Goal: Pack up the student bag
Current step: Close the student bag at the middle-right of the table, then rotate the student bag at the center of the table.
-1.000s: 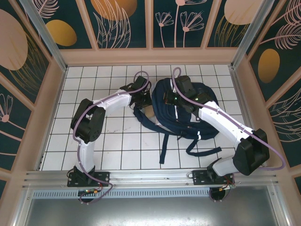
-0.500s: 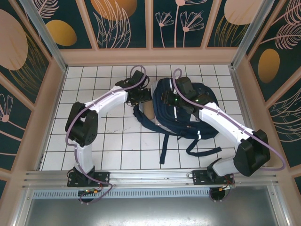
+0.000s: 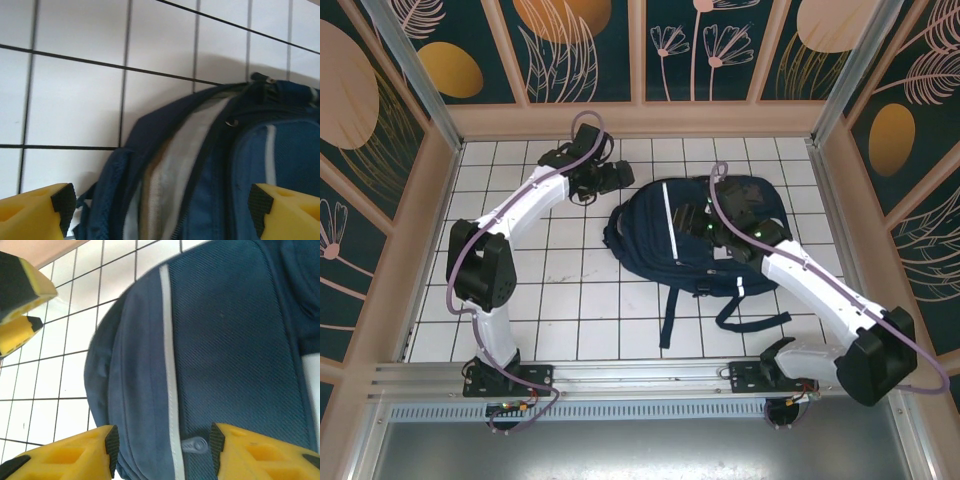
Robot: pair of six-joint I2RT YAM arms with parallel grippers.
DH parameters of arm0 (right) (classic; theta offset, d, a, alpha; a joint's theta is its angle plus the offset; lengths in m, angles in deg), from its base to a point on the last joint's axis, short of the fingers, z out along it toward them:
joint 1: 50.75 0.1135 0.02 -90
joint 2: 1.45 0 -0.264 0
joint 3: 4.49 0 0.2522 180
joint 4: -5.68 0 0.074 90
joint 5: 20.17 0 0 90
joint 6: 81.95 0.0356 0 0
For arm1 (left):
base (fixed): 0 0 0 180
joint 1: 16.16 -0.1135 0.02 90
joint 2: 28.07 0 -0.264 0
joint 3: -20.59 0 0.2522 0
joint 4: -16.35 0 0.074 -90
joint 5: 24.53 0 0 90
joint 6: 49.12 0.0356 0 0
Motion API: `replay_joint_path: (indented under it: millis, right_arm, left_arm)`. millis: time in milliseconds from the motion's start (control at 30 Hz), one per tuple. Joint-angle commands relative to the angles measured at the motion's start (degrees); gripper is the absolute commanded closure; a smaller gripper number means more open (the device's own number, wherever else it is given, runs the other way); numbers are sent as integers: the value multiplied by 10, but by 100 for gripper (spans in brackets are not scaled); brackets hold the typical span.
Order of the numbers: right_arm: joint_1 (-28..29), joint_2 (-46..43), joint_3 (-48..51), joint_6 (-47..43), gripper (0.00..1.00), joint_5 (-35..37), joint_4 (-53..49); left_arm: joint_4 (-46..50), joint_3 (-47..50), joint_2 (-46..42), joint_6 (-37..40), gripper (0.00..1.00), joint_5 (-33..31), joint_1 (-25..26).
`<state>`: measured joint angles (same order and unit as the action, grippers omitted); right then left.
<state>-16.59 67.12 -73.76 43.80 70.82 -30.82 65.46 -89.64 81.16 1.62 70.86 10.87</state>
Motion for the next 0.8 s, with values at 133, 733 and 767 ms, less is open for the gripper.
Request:
replay_joint_path:
  millis: [133, 733, 767]
  right_arm:
    - [4, -78, 112, 90, 54, 1, -3]
    - [-6, -48, 213, 143, 55, 50, -15]
    - [-17, -38, 210, 133, 55, 50, -10]
  left_arm:
    - [-39, -136, 116, 116, 10, 117, 5]
    - [-36, -71, 207, 204, 87, 148, 33]
    - [-54, -35, 187, 197, 94, 148, 33]
